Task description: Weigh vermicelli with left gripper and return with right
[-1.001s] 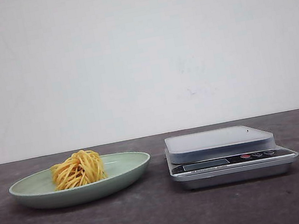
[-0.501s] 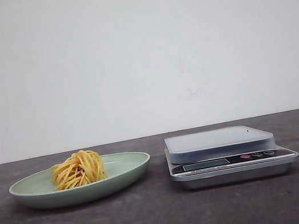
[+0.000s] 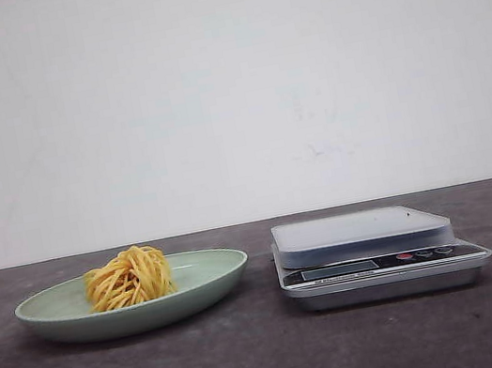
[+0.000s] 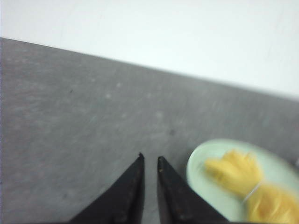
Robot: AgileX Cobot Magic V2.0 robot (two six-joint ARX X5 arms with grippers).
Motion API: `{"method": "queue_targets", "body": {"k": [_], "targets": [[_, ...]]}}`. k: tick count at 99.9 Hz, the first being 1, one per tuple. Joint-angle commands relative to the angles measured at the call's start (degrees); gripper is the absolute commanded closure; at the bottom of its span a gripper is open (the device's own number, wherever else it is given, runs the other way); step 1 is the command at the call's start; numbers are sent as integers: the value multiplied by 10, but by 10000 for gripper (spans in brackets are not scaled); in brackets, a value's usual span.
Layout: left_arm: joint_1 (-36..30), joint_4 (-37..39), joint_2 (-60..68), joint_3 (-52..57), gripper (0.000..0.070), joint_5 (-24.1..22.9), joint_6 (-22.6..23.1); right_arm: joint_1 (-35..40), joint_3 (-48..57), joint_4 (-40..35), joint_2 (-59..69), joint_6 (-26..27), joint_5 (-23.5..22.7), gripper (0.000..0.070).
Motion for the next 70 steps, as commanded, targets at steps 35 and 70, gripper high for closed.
{"method": "queue_targets", "body": {"k": [35, 70], "targets": [[-2, -137, 134, 290, 566, 26, -21, 0, 293, -181, 140, 28, -44, 489], [-3, -187, 282, 449, 279, 131, 16, 0, 405, -215, 207, 11, -110, 130]]}}
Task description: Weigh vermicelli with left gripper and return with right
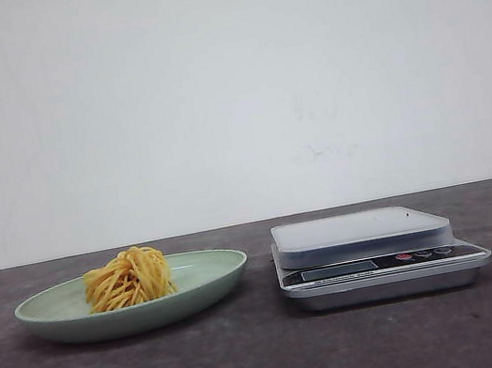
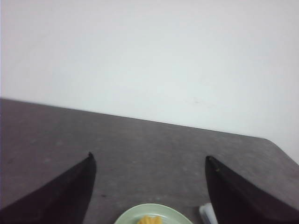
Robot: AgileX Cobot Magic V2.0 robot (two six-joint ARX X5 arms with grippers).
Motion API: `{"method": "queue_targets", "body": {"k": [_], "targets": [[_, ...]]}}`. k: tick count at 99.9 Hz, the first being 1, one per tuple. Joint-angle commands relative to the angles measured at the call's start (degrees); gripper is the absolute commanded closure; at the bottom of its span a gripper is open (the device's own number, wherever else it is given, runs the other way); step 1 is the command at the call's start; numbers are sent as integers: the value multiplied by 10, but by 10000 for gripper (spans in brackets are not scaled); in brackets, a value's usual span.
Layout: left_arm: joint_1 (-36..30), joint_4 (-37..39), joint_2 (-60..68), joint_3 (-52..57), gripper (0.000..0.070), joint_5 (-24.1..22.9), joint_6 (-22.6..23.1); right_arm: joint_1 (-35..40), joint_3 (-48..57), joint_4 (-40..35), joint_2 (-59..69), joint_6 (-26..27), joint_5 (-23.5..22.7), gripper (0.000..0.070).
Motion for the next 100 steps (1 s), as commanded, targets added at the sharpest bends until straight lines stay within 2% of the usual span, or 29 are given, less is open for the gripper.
{"method": "queue_targets", "body": {"k": [1, 17, 33, 44, 64, 88, 100], "targets": [[-3, 2, 30, 8, 279, 14, 12, 0, 19, -12, 15, -11, -9, 130], [-27, 14, 144, 22, 268, 37, -55, 0, 47, -33, 45, -24, -21, 130], [-82, 21, 282, 31, 268, 37, -63, 0, 56, -32, 58, -36, -21, 130], [-128, 31, 375, 31, 269, 2, -63, 0, 56, -34, 62, -41, -21, 130], [-181, 78, 513, 31, 269, -31, -79, 0, 56, -36, 62, -41, -26, 130], [-224, 129, 601, 32, 269, -73, -81, 0, 56, -43, 62, -41, -35, 130], [-243, 154, 623, 32, 269, -111, -85, 0, 56, -47, 62, -41, -36, 130]]}}
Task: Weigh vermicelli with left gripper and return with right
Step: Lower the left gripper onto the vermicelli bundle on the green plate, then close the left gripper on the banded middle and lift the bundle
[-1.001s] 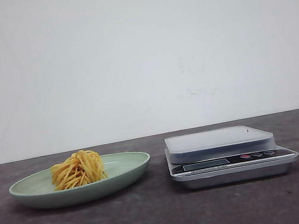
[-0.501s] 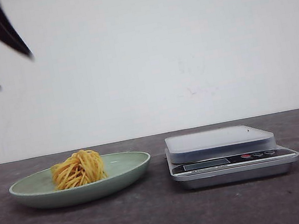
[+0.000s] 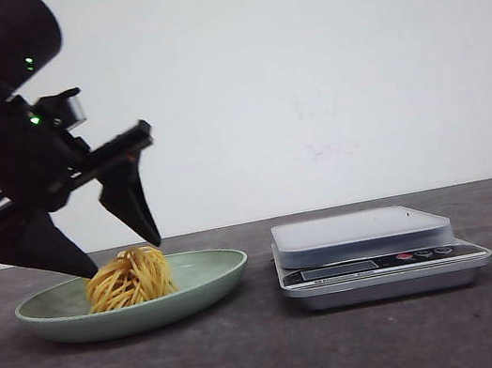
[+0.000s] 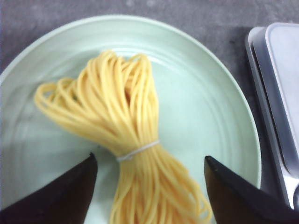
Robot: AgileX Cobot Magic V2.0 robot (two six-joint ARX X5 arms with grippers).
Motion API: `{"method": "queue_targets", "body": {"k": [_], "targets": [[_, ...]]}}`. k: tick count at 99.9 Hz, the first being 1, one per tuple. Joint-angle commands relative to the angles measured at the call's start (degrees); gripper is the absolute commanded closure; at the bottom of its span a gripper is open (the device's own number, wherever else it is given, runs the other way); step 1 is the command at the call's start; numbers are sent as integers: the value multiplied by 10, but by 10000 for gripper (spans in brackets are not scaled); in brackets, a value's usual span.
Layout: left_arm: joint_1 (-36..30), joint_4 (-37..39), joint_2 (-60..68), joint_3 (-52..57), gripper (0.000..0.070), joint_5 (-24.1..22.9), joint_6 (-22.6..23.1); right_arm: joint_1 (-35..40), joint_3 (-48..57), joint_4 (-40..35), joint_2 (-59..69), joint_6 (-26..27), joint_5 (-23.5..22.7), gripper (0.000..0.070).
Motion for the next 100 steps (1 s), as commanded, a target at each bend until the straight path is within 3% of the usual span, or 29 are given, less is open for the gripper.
{"method": "queue_targets", "body": {"k": [1, 32, 41, 53, 55, 88, 100], "targets": [[-11, 12, 17, 11, 269, -21, -5, 0, 10, 1, 3, -8, -2, 130], [-19, 25, 52, 11, 293, -49, -15, 0, 10, -7, 2, -9, -2, 130], [-19, 28, 52, 11, 410, -50, -15, 0, 10, -7, 2, -8, -2, 131], [-19, 39, 52, 11, 688, -44, -13, 0, 10, -7, 2, -8, -2, 133], [-19, 39, 52, 11, 700, -45, -13, 0, 10, -7, 2, -9, -1, 133], [-19, 23, -2, 21, 696, -45, -10, 0, 10, -7, 2, -9, -1, 139], [-23, 21, -70, 34, 696, -6, -17, 0, 10, -7, 2, -9, -1, 139]]}}
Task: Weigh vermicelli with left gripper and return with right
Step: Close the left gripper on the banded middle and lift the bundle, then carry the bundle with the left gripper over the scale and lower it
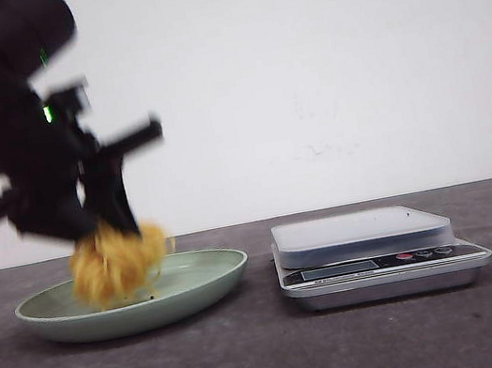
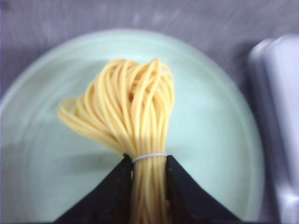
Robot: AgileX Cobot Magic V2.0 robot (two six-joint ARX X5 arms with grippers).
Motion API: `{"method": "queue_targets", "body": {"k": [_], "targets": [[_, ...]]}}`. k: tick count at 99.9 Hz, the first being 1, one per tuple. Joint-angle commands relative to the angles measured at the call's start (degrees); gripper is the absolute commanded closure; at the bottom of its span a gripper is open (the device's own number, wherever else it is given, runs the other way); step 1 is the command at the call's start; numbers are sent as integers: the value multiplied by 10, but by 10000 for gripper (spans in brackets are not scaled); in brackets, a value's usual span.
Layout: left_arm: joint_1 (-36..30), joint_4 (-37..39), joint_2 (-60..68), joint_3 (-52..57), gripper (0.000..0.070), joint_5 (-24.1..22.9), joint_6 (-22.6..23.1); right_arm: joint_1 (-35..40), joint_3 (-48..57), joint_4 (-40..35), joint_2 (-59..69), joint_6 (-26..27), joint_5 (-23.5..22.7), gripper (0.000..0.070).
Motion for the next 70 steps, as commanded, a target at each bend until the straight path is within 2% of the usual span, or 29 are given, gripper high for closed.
{"method": "queue_targets", "body": {"k": [1, 19, 27, 40, 70], "targets": [[-10, 19, -38, 26, 696, 22, -5, 0, 10, 5, 2, -9, -1, 139], [-51, 46, -93, 71, 696, 72, -63, 0, 10, 6, 2, -8, -1, 139], [-72, 65, -83, 96, 696, 75, -86, 0, 10, 11, 2, -5, -1, 138], [-112, 85, -19, 154, 695, 66, -99, 0, 10, 23, 2, -1, -2, 139], [-148, 70, 166, 278, 696, 66, -125, 0, 10, 20, 2, -2, -1, 138]]}}
